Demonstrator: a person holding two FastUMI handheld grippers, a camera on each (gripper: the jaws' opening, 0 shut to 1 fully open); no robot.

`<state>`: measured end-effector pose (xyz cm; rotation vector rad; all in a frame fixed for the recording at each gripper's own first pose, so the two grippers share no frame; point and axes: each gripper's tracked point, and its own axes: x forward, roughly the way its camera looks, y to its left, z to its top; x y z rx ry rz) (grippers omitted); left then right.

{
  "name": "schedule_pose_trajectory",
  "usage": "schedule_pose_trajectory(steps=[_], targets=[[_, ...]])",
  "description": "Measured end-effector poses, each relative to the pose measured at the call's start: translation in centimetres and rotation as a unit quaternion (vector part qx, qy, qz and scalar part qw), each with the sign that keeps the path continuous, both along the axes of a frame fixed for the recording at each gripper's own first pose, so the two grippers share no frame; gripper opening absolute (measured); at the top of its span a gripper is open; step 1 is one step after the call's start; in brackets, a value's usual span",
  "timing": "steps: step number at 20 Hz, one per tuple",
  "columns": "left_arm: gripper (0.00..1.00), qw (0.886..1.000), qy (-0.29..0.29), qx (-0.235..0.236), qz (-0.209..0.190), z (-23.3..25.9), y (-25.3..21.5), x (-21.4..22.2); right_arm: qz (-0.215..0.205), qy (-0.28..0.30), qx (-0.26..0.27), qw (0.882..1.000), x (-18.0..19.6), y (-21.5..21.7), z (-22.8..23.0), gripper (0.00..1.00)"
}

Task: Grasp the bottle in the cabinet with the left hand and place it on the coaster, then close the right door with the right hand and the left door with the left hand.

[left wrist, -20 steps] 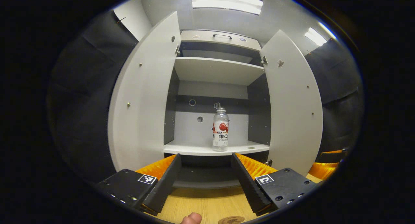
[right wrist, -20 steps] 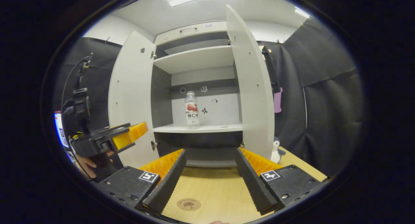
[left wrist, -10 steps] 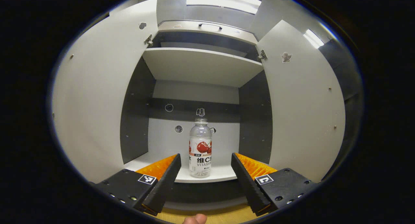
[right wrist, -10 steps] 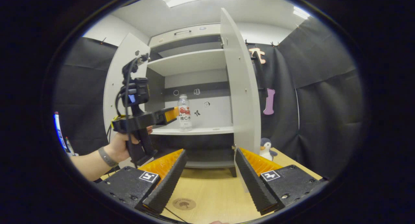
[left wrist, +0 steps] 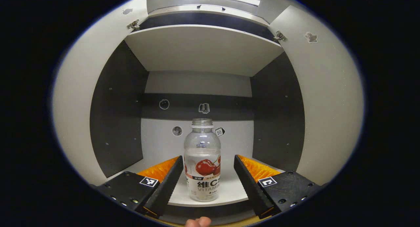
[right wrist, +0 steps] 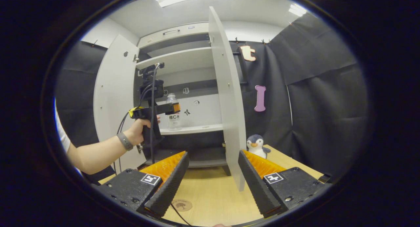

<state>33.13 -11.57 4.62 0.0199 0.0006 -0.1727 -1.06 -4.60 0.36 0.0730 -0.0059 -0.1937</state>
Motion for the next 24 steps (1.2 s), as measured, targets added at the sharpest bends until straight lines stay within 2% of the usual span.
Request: schedule_pose_trajectory(steps=[7,8,9,12,16,17,19,24], targets=[[0.94,1.0,0.011,0.017,0.012,-0.9,0.3,3.2,0.002,0.007,-0.005,1.0,1.1,-0.8,-0.4,0.99],[0.92,1.0,0.015,0.02,0.012,-1.1,0.4,3.3,0.002,0.007,-0.004,1.0,1.2,-0.8,-0.4,0.99],[0.84,1.0,0.016,0.021,0.011,-1.3,0.5,3.4,0.003,0.007,-0.004,1.0,1.2,-0.9,-0.4,0.99],[0.77,1.0,0.011,0.015,0.002,-0.9,0.6,3.0,0.007,0.012,-0.004,1.0,1.6,-0.8,-0.5,0.99],[0.76,1.0,-0.012,0.022,-0.013,0.8,1.2,0.0,0.018,0.006,-0.016,1.0,2.0,-0.2,0.3,0.99],[0.76,0.999,-0.016,0.028,-0.017,1.1,1.3,-1.1,0.023,0.003,-0.018,1.0,2.1,0.0,0.5,0.96],[0.76,0.999,-0.022,0.039,-0.025,1.3,1.6,-3.4,0.036,-0.001,-0.021,0.999,2.4,0.5,1.0,0.99],[0.76,0.999,-0.005,0.013,-0.05,-2.2,1.5,-11.0,0.059,-0.009,-0.016,0.998,2.4,1.4,2.3,1.0]])
